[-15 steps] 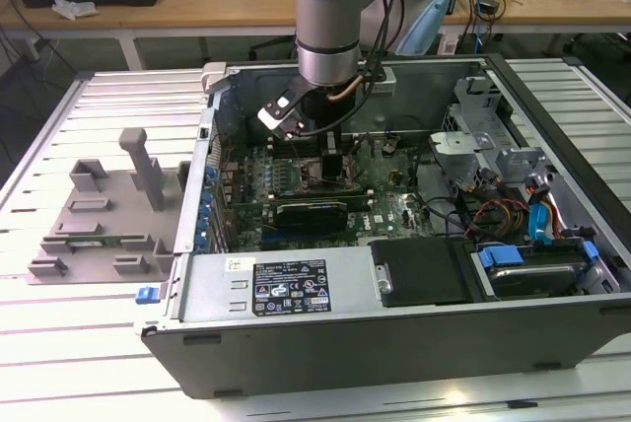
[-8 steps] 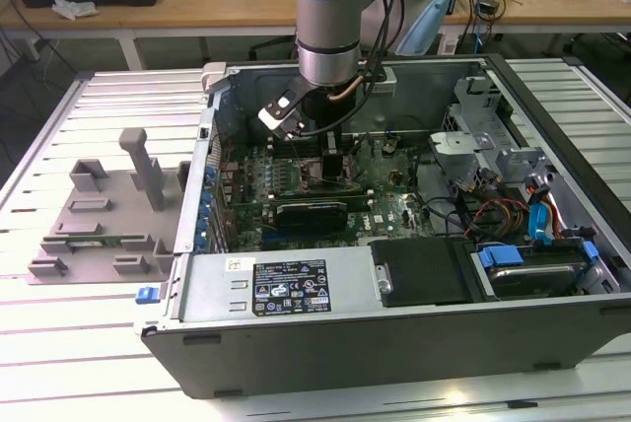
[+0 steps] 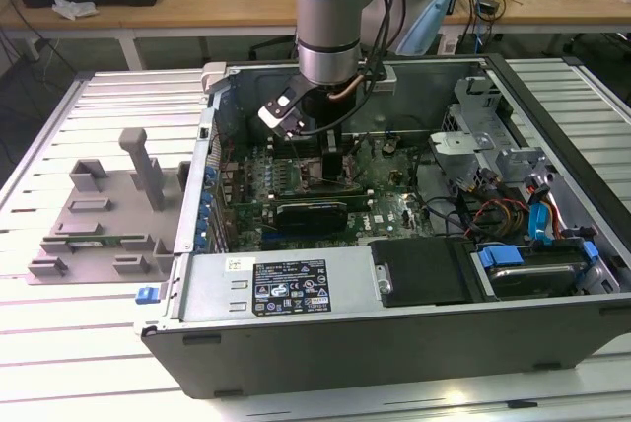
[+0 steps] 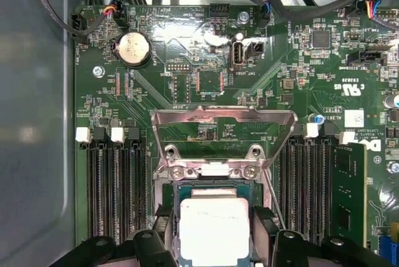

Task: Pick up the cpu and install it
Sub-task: 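Place the cpu into insertion slot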

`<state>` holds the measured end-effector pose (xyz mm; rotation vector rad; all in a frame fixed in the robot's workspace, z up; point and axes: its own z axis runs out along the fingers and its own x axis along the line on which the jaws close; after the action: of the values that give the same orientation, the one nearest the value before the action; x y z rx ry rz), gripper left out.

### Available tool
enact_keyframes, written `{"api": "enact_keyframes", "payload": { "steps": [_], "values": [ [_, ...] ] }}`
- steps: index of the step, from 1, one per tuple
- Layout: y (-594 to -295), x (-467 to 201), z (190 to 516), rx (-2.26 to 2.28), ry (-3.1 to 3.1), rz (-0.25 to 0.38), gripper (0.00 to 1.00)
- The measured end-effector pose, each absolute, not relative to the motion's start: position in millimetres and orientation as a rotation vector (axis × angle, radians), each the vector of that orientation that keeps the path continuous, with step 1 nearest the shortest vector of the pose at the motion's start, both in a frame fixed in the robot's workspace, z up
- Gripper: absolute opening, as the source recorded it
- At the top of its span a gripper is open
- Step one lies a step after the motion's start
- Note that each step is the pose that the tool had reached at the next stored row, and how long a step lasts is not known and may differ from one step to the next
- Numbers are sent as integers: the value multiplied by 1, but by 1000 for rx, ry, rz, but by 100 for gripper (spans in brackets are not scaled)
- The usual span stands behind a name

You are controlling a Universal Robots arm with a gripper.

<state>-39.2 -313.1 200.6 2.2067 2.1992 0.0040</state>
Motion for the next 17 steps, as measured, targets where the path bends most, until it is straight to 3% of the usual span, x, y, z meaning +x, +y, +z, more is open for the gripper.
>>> {"api": "enact_keyframes", "payload": {
  "steps": [10, 11, 12, 15, 17],
  "values": [
    [-313, -39, 218, 2207, 2198, 3, 60],
    [-313, -39, 218, 2207, 2198, 3, 54],
    [-313, -39, 218, 2207, 2198, 2, 54],
    [-313, -39, 218, 2207, 2198, 2, 35],
    [-313, -39, 218, 2206, 2198, 2, 17]
  ]
}}
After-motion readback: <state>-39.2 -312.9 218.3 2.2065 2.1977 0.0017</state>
